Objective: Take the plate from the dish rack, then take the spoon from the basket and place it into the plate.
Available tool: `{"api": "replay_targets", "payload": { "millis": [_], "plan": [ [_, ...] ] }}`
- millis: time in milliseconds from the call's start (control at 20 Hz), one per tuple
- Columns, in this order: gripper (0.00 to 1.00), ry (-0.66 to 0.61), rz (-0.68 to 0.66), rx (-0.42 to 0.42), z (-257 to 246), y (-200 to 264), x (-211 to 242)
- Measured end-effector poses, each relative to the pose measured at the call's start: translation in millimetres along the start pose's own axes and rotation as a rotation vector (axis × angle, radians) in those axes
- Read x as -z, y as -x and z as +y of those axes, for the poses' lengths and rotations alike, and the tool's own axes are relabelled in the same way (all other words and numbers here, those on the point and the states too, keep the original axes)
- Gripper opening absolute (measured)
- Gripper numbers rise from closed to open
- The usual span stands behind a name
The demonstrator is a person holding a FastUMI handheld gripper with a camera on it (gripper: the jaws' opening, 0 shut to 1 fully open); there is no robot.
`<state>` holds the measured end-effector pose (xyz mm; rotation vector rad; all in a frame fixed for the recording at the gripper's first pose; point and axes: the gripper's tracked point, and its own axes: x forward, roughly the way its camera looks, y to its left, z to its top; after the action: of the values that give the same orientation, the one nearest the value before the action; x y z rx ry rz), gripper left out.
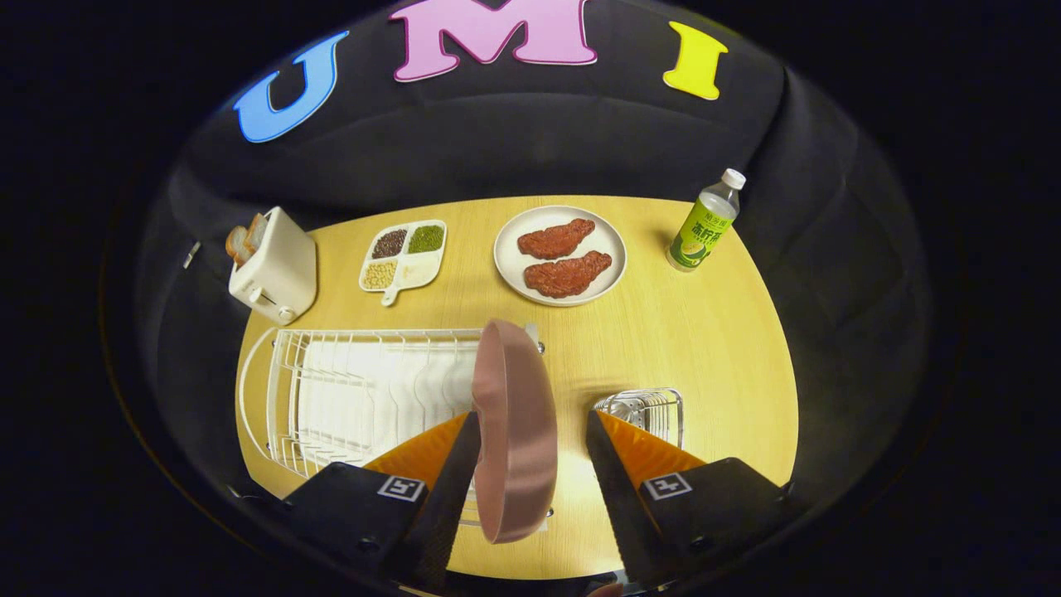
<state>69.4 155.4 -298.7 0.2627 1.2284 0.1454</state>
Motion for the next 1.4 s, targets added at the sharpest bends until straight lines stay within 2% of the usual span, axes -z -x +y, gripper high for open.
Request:
{"api": "replay_targets", "payload": {
  "millis": [200, 350, 600, 1000, 1200, 1400],
  "plan": [
    [0.64, -0.018, 0.064, 0.044, -5, -12, 11],
    [0.36, -0.039, 0.118, 0.074, -6, -20, 19],
    [0.31, -0.019, 0.13, 0.129, -9, -11, 17],
    [0.31, 0.078, 0.074, 0.234, -10, 12, -6],
    [0.31, 0.081, 0.036, 0.215, -8, 26, -12],
    [0.31, 0.007, -0.019, 0.085, 2, 55, -13]
  ]
}}
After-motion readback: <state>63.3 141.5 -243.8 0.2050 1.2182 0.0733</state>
